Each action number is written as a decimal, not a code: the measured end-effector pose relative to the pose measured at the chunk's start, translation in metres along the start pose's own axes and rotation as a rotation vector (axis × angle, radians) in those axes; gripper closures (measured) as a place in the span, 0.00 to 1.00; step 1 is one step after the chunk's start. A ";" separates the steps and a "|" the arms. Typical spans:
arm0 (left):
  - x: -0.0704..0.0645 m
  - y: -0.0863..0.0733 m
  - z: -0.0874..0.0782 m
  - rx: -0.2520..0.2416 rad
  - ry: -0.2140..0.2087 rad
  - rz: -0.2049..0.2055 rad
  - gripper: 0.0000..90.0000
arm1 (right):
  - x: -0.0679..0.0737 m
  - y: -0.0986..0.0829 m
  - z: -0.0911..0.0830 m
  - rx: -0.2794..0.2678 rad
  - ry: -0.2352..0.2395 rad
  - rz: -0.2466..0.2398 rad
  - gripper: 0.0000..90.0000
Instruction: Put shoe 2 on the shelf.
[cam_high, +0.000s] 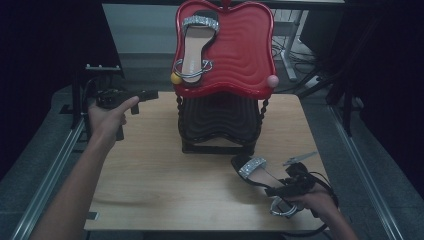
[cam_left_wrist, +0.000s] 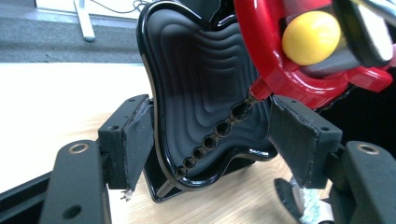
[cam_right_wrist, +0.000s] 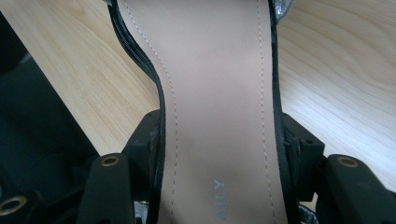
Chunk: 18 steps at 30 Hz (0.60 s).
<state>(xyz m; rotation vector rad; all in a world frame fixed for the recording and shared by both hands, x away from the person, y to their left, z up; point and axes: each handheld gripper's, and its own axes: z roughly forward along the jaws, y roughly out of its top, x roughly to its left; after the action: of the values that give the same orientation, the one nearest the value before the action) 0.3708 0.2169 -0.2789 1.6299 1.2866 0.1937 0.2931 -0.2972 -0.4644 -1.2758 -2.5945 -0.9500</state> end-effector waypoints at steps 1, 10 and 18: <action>-0.001 0.000 -0.001 -0.001 0.000 0.001 0.35 | -0.004 -0.003 -0.005 -0.011 0.003 0.013 0.48; -0.001 0.002 -0.004 -0.004 -0.002 0.001 0.35 | -0.035 -0.030 -0.047 -0.150 0.023 0.128 0.48; 0.000 0.002 -0.006 -0.004 0.007 0.006 0.35 | -0.055 -0.033 -0.071 -0.233 0.017 0.191 0.47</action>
<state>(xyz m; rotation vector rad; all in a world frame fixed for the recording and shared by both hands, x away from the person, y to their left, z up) 0.3682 0.2202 -0.2748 1.6313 1.2864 0.2052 0.2912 -0.3903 -0.4430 -1.5284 -2.3500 -1.2468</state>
